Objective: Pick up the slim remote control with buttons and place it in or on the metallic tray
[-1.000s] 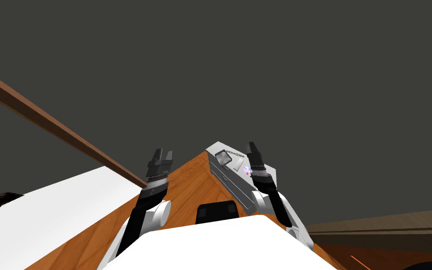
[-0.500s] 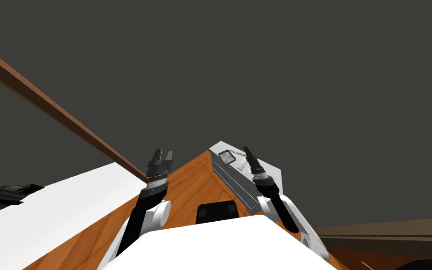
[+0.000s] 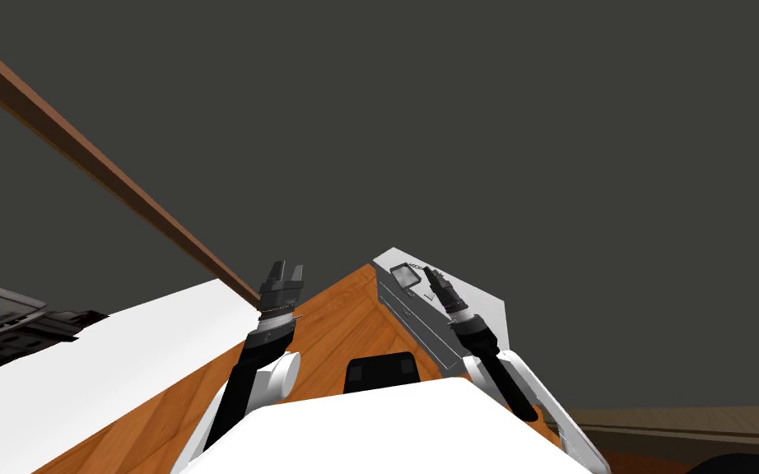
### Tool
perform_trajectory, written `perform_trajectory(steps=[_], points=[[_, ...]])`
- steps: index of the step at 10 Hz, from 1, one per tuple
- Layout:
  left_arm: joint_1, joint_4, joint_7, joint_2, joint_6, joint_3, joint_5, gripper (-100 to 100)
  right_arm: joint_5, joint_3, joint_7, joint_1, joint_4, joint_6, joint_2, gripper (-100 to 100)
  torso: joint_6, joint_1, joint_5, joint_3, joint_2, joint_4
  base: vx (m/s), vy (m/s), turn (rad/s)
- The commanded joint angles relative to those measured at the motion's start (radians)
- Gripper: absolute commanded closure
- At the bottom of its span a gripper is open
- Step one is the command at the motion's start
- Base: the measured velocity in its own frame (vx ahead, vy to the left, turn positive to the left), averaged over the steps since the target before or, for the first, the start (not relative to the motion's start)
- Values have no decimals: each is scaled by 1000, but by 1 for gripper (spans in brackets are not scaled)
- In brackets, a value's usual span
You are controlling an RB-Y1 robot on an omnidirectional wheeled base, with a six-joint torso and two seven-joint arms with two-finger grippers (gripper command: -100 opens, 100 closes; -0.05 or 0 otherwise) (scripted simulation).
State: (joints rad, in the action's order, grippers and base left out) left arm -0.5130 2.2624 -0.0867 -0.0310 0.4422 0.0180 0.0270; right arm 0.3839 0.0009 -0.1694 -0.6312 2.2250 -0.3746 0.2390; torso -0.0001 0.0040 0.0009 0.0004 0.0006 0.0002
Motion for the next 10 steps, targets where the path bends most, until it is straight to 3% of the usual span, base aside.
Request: perform_trajectory(steps=[1,6,7,8,9,10], points=[[0,0,0,0,0,0,0,0,41,1,-8,-10,-12,1,8,-100,0,0,0,0,0,0,-6,59,32],[0,0,0,0,0,0,0,0,190,-18,-35,-70,-54,32,105,-100,0,-1,0,0,0,0,0,58,67],[0,0,0,0,0,0,0,0,222,-18,-35,-70,-54,32,105,-100,0,-1,0,0,0,0,3,50,40],[0,0,0,0,0,0,0,0,253,-26,-47,-90,-71,39,140,-100,0,-1,0,0,0,0,9,61,86],[0,0,0,0,0,0,0,0,282,-26,-47,-90,-71,39,140,-100,0,-1,0,0,-1,0,10,48,43],[0,0,0,0,0,0,0,0,311,-34,-59,-109,-90,44,175,-100,0,-1,0,0,-1,0,16,60,119]])
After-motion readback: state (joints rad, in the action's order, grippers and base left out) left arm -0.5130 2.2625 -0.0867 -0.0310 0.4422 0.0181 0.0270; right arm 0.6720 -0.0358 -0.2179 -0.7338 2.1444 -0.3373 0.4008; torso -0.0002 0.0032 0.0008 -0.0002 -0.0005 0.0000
